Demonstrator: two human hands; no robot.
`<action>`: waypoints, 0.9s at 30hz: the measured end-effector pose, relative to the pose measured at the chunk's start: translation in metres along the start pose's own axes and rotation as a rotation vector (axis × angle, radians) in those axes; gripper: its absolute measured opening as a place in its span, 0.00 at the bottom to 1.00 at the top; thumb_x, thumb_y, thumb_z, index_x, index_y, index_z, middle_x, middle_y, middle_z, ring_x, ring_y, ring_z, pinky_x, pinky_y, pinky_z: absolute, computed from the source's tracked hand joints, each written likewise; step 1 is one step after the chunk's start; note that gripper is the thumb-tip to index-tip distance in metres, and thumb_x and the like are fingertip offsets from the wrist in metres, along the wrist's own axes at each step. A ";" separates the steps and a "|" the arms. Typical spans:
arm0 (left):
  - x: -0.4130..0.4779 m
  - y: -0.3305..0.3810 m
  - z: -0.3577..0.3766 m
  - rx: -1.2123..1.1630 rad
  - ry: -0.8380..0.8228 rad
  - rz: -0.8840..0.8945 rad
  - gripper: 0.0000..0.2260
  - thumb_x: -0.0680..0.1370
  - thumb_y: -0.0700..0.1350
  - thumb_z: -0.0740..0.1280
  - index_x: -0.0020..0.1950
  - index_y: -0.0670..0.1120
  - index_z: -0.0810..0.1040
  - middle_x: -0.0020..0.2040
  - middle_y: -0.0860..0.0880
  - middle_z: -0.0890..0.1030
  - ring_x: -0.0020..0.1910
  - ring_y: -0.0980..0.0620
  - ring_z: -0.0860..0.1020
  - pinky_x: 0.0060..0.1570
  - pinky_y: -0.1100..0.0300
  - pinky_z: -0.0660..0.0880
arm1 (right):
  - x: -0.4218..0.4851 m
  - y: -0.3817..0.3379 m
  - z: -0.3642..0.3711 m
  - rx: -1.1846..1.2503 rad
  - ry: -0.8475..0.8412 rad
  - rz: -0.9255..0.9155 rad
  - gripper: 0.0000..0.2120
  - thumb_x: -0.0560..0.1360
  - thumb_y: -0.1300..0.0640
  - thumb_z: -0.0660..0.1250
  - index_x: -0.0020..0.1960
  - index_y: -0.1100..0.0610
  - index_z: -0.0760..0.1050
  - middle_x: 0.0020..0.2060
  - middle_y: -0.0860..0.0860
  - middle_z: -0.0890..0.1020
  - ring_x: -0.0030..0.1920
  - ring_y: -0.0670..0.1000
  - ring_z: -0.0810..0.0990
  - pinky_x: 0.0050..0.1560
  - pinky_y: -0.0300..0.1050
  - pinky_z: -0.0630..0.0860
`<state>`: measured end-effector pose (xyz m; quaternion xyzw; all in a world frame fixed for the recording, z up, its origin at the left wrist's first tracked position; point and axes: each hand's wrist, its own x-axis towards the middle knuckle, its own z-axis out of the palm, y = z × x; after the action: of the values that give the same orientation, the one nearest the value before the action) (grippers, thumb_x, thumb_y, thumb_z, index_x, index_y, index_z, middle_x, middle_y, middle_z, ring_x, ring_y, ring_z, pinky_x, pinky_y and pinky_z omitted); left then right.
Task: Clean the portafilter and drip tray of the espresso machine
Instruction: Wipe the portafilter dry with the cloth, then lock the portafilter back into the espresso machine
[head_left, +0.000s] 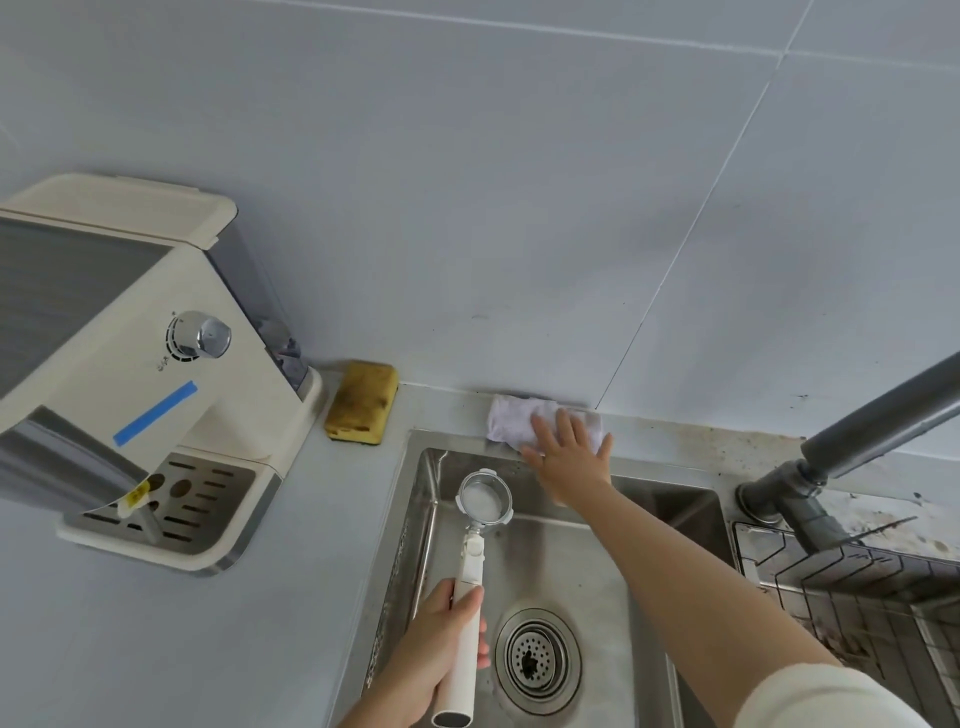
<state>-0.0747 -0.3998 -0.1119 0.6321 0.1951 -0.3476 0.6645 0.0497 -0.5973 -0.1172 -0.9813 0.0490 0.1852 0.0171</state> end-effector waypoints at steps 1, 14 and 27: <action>-0.001 0.001 0.001 0.008 -0.006 0.001 0.07 0.78 0.42 0.62 0.52 0.39 0.72 0.32 0.46 0.75 0.25 0.52 0.74 0.31 0.57 0.77 | 0.001 0.001 -0.001 0.036 -0.041 0.017 0.28 0.80 0.48 0.49 0.74 0.47 0.38 0.75 0.54 0.39 0.75 0.55 0.37 0.69 0.68 0.42; -0.038 0.012 0.016 -0.002 -0.081 -0.012 0.07 0.79 0.46 0.61 0.52 0.43 0.73 0.35 0.47 0.75 0.29 0.51 0.74 0.31 0.58 0.75 | -0.084 -0.007 -0.012 0.703 -0.037 0.092 0.34 0.78 0.40 0.48 0.75 0.52 0.34 0.76 0.51 0.40 0.76 0.54 0.41 0.72 0.59 0.43; -0.118 0.004 0.013 0.092 -0.184 0.091 0.10 0.79 0.49 0.60 0.54 0.44 0.73 0.31 0.50 0.76 0.26 0.54 0.73 0.25 0.62 0.71 | -0.200 -0.042 0.007 1.776 -0.403 -0.062 0.20 0.72 0.58 0.68 0.60 0.52 0.64 0.45 0.53 0.78 0.43 0.53 0.78 0.51 0.50 0.72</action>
<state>-0.1548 -0.3872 -0.0255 0.6355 0.0881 -0.3824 0.6650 -0.1339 -0.5376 -0.0499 -0.5574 0.1432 0.2467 0.7797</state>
